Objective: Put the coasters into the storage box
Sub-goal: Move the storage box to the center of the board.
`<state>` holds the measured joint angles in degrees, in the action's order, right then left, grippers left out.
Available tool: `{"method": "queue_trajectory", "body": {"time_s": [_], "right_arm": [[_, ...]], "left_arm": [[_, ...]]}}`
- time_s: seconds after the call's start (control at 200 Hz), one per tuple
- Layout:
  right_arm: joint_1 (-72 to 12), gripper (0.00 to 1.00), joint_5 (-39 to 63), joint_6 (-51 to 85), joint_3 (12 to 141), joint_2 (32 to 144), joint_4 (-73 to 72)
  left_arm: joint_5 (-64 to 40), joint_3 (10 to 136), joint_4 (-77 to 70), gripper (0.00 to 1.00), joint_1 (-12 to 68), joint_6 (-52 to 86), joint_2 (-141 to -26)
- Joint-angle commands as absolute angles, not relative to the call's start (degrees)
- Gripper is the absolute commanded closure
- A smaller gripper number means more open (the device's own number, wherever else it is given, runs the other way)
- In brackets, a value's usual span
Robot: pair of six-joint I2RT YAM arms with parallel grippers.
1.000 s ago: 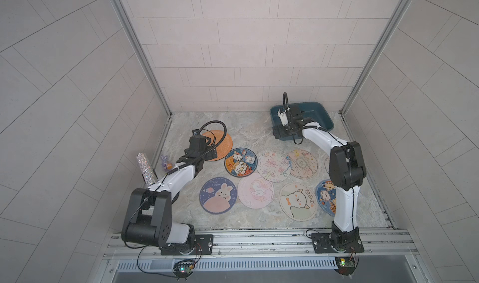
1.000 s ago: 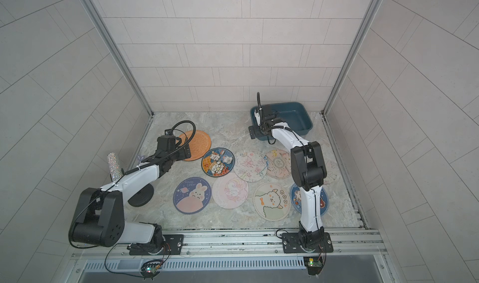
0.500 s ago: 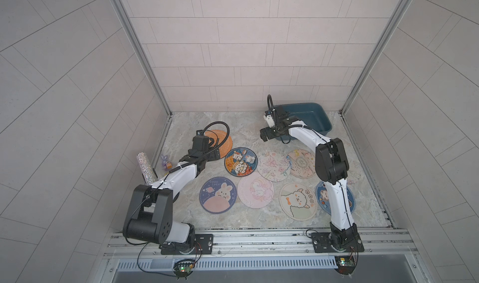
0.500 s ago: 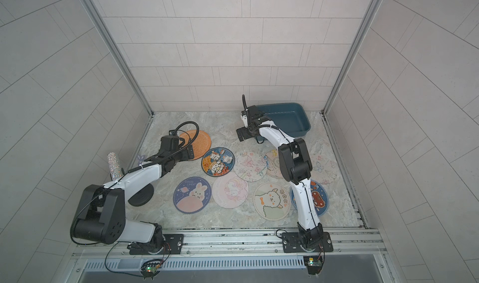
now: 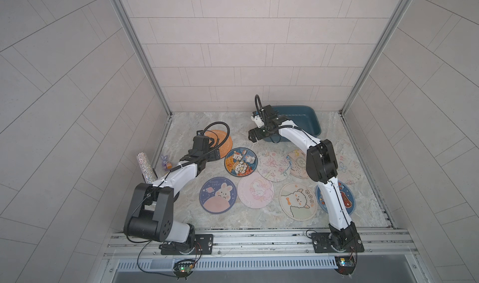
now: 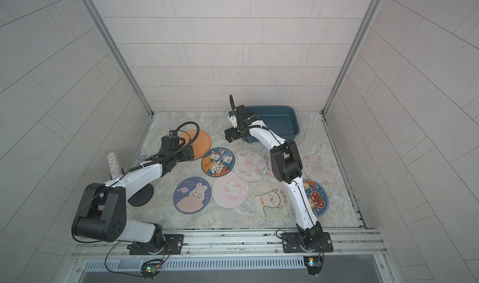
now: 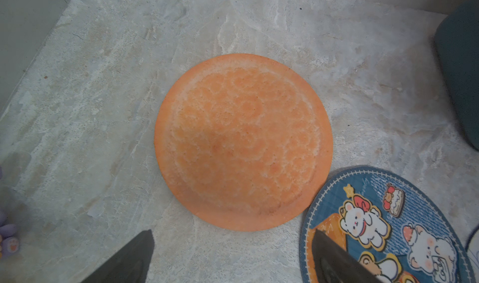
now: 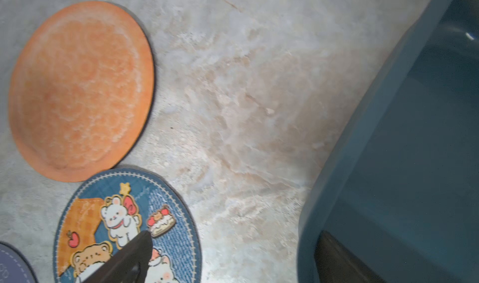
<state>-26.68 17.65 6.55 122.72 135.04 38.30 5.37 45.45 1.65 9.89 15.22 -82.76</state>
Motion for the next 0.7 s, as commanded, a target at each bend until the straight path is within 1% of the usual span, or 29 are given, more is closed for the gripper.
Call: {"method": "queue_trajectory", "body": {"time_s": [0.0,0.115,0.21,0.37,0.505,0.695], "right_arm": [[-27.99,0.01,17.92,6.33,126.04,135.07,43.28],[-26.85,0.01,12.38,6.84,124.9,131.77,43.97],[-23.9,0.01,10.53,7.76,123.63,129.3,44.12],[-16.09,0.01,6.97,7.74,120.89,126.09,44.19],[-8.17,0.04,5.98,7.82,120.23,125.53,45.15],[-0.52,0.05,-1.36,6.36,120.14,126.11,44.74]], "left_arm": [[5.63,47.02,3.0,0.0,10.11,15.38,-83.19],[5.58,47.54,3.96,0.0,10.11,15.3,-83.1],[5.45,47.77,4.11,0.0,10.12,15.29,-83.12],[4.93,47.99,4.23,0.0,10.27,15.29,-82.81],[4.67,48.01,4.17,0.0,10.25,15.29,-82.5],[4.03,48.01,3.7,0.0,10.27,15.12,-82.22]]}}
